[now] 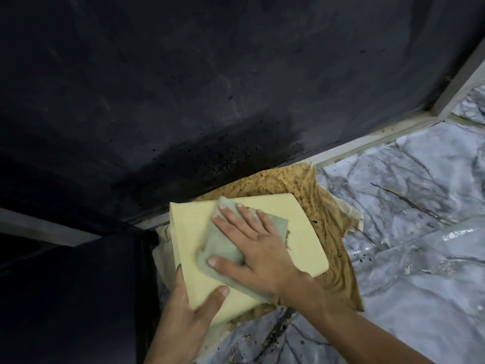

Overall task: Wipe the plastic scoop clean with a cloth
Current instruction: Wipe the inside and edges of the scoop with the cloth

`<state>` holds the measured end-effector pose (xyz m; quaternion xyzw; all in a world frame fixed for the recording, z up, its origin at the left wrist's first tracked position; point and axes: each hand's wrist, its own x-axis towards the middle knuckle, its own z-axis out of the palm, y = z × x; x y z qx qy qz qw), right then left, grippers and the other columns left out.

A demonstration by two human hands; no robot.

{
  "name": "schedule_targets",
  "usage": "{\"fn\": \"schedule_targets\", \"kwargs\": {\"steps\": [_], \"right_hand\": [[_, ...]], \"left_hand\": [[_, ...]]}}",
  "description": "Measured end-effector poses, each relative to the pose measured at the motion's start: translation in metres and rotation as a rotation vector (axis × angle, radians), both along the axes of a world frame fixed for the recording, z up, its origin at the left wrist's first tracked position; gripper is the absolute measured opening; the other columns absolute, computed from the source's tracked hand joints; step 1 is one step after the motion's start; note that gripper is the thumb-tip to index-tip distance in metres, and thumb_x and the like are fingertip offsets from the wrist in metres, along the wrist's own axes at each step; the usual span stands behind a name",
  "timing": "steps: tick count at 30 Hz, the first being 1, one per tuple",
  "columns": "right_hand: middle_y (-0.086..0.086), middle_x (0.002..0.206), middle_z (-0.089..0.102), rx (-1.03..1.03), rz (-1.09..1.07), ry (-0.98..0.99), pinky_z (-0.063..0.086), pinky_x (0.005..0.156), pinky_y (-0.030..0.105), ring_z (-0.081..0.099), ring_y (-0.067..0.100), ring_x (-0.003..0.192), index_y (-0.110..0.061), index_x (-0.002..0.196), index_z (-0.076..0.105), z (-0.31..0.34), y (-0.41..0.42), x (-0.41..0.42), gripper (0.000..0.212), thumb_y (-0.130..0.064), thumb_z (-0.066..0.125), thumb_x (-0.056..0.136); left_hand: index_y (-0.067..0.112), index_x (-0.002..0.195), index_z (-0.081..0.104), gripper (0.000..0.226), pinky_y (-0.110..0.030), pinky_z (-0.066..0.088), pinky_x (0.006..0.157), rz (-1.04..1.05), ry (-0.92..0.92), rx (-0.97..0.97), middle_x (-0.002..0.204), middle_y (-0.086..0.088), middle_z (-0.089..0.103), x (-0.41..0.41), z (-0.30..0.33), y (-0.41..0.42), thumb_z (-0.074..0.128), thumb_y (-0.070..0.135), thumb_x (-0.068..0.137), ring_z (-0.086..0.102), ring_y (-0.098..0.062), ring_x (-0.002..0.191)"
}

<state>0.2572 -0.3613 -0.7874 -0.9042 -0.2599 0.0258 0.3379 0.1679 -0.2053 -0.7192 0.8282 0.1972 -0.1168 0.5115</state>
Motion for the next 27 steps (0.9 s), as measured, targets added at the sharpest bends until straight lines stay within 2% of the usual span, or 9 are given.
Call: {"fn": "schedule_targets", "kwargs": {"steps": [3,8,11,14,16,20,23,25,27], "right_hand": [[-0.010,0.165,0.010,-0.015,-0.052,-0.013,0.005,0.119,0.052,-0.003,0.013,0.151,-0.036,0.155,0.020,-0.021,-0.033,-0.016,0.079,-0.077,0.032,0.089],[-0.020,0.164,0.006,0.022,-0.340,0.219,0.013,0.120,0.048,0.002,0.008,0.150,-0.046,0.153,0.015,-0.048,-0.079,0.001,0.081,-0.085,0.026,0.083],[-0.024,0.161,0.016,0.226,-0.387,0.320,0.026,0.118,0.039,0.017,0.000,0.147,-0.045,0.151,0.028,-0.058,-0.097,0.017,0.072,-0.075,0.044,0.087],[-0.018,0.157,0.033,0.452,-0.359,0.287,0.032,0.116,0.037,0.030,-0.003,0.142,-0.035,0.145,0.047,-0.068,-0.108,0.019,0.057,-0.051,0.061,0.092],[-0.011,0.154,0.041,0.536,-0.328,0.249,0.034,0.115,0.039,0.037,0.005,0.141,-0.027,0.141,0.054,-0.076,-0.114,0.016,0.053,-0.040,0.066,0.091],[-0.006,0.149,0.049,0.615,-0.296,0.213,0.035,0.113,0.034,0.043,0.012,0.139,-0.015,0.132,0.063,-0.090,-0.125,0.011,0.047,-0.028,0.072,0.087],[-0.007,0.145,0.053,0.658,-0.278,0.210,0.037,0.112,0.031,0.045,0.016,0.138,-0.012,0.125,0.068,-0.094,-0.131,0.009,0.045,-0.032,0.072,0.085],[-0.008,0.142,0.057,0.653,-0.256,0.189,0.038,0.111,0.031,0.045,0.017,0.138,-0.012,0.123,0.069,-0.093,-0.133,0.007,0.042,-0.031,0.071,0.085],[-0.013,0.138,0.059,0.639,-0.240,0.173,0.038,0.111,0.031,0.045,0.018,0.138,-0.015,0.122,0.068,-0.091,-0.135,0.006,0.038,-0.026,0.073,0.085]], "left_hand": [[0.046,0.133,0.048,0.067,-0.034,0.051,0.099,0.004,0.014,0.014,0.119,0.030,0.069,0.000,-0.001,-0.001,0.080,0.015,0.083,0.064,0.008,0.110],[0.048,0.126,0.051,0.067,-0.023,0.046,0.093,-0.006,0.087,-0.079,0.117,0.030,0.071,0.003,0.009,-0.006,0.082,0.010,0.081,0.065,0.011,0.107],[0.033,0.131,0.059,0.064,-0.033,0.051,0.096,-0.076,0.201,-0.266,0.123,0.010,0.075,0.018,0.027,0.001,0.083,0.016,0.074,0.069,-0.006,0.114],[0.009,0.124,0.068,0.048,-0.033,0.064,0.076,0.083,0.218,-0.451,0.121,-0.014,0.076,0.057,0.037,0.014,0.075,0.023,0.079,0.073,-0.029,0.108],[0.014,0.126,0.068,0.053,-0.038,0.064,0.072,0.137,0.231,-0.489,0.123,-0.014,0.075,0.088,0.045,0.017,0.060,0.044,0.084,0.073,-0.031,0.110],[0.011,0.122,0.073,0.079,-0.041,0.059,0.078,0.078,0.428,-0.465,0.124,-0.013,0.072,0.143,0.054,0.022,0.045,0.075,0.083,0.072,-0.036,0.103],[0.003,0.094,0.082,0.098,-0.037,0.062,0.066,0.047,0.573,-0.386,0.099,-0.017,0.080,0.181,0.050,0.022,0.035,0.088,0.078,0.079,-0.034,0.080],[0.006,0.077,0.078,0.090,-0.035,0.060,0.071,0.042,0.568,-0.279,0.084,-0.014,0.080,0.200,0.040,0.022,0.040,0.088,0.076,0.076,-0.031,0.072],[0.010,0.077,0.071,0.071,-0.039,0.056,0.084,0.002,0.533,-0.200,0.081,-0.013,0.076,0.210,0.030,0.021,0.050,0.078,0.081,0.072,-0.030,0.076]]}}
